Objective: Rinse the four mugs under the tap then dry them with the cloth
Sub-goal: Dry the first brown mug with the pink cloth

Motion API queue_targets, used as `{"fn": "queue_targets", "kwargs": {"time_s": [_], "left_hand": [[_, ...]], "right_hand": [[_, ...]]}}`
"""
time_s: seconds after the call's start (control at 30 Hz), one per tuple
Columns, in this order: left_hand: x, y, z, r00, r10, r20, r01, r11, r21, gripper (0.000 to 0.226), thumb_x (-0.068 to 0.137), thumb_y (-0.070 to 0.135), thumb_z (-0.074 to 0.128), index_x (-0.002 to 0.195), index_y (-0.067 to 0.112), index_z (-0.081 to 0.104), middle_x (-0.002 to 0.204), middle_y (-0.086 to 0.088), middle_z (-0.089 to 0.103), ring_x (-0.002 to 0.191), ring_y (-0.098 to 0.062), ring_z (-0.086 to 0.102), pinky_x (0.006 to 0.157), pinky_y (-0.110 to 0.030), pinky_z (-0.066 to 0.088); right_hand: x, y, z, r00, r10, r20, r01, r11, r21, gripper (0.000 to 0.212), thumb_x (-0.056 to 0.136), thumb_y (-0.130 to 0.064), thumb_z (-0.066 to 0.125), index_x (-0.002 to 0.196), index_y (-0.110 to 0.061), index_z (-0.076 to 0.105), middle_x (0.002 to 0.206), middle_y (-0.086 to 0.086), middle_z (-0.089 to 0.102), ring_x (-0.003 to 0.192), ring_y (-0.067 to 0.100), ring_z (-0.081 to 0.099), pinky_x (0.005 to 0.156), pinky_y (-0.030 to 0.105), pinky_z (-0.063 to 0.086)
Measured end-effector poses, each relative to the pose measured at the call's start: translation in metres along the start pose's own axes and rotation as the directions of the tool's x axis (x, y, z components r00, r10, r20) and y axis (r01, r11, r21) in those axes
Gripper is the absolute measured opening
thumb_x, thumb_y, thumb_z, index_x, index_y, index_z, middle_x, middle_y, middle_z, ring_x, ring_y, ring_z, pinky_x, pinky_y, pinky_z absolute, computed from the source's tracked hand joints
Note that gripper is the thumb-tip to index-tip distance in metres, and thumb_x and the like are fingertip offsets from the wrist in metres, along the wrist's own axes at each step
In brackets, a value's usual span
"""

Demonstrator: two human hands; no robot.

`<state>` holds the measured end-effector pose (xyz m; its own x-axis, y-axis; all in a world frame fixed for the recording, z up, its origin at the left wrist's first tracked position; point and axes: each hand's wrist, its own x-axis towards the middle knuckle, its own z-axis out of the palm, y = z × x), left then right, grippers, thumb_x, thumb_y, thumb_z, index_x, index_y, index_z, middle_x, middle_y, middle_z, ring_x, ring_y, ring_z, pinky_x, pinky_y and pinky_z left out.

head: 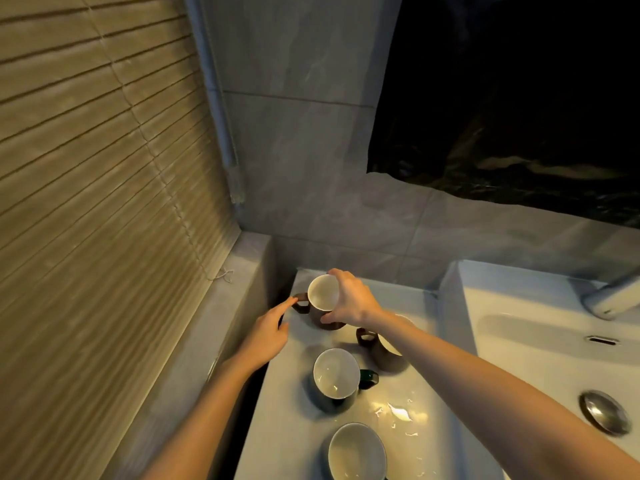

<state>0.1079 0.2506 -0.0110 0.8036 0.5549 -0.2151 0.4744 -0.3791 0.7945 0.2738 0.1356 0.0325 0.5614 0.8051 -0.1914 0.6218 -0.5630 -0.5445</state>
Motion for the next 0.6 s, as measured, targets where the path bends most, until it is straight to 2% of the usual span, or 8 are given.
{"fn": "queue_targets", "kwargs": {"time_s": [0.1, 0.27, 0.4, 0.5, 0.6], "left_hand": [[0.006, -0.009, 0.005, 1.000, -0.026, 0.010, 0.026, 1.000, 0.007, 0.055, 0.095, 0.007, 0.045, 0.143, 0.032, 0.037, 0.147, 0.002, 0.042, 0.128, -0.016, 0.046, 0.100, -0.024, 0.038], [0.010, -0.016, 0.011, 0.999, -0.036, 0.022, 0.036, 0.999, 0.004, 0.055, 0.095, 0.005, 0.045, 0.145, 0.027, 0.036, 0.148, -0.001, 0.040, 0.135, -0.019, 0.039, 0.109, -0.032, 0.034], [0.010, -0.022, 0.012, 0.997, -0.049, 0.068, 0.051, 0.998, -0.024, 0.057, 0.096, 0.002, 0.041, 0.145, 0.030, 0.033, 0.151, 0.000, 0.036, 0.138, -0.018, 0.034, 0.113, -0.036, 0.032], [0.008, -0.021, 0.014, 0.996, -0.031, 0.088, 0.034, 0.999, -0.027, 0.059, 0.096, 0.000, 0.042, 0.147, 0.028, 0.029, 0.154, 0.004, 0.028, 0.141, -0.014, 0.027, 0.115, -0.030, 0.024], [0.004, -0.016, 0.015, 0.994, -0.014, 0.111, 0.015, 1.000, -0.002, 0.061, 0.096, 0.003, 0.044, 0.149, 0.026, 0.025, 0.156, 0.008, 0.022, 0.143, -0.012, 0.022, 0.111, -0.023, 0.021]], "right_hand": [[0.008, 0.005, 0.010, 1.000, 0.013, 0.019, -0.013, 1.000, 0.008, 0.097, 0.063, -0.030, 0.089, 0.141, -0.017, 0.033, 0.141, 0.007, 0.044, 0.126, 0.026, 0.044, 0.101, 0.037, 0.039], [0.013, 0.012, 0.023, 0.999, 0.039, 0.034, -0.040, 0.999, 0.028, 0.095, 0.063, -0.031, 0.089, 0.139, -0.018, 0.034, 0.139, 0.005, 0.045, 0.123, 0.024, 0.044, 0.098, 0.036, 0.042], [0.013, 0.016, 0.029, 0.998, 0.057, 0.027, -0.058, 0.998, 0.040, 0.096, 0.063, -0.029, 0.089, 0.140, -0.018, 0.033, 0.139, 0.005, 0.045, 0.124, 0.025, 0.045, 0.099, 0.036, 0.041], [0.012, 0.019, 0.034, 0.997, 0.070, 0.024, -0.071, 0.994, 0.083, 0.097, 0.064, -0.025, 0.088, 0.142, -0.018, 0.031, 0.141, 0.006, 0.043, 0.126, 0.026, 0.043, 0.101, 0.036, 0.041], [0.010, 0.021, 0.035, 0.996, 0.057, 0.066, -0.060, 0.997, 0.052, 0.102, 0.070, -0.024, 0.084, 0.149, -0.016, 0.020, 0.152, 0.008, 0.029, 0.135, 0.027, 0.035, 0.108, 0.036, 0.035]]}}
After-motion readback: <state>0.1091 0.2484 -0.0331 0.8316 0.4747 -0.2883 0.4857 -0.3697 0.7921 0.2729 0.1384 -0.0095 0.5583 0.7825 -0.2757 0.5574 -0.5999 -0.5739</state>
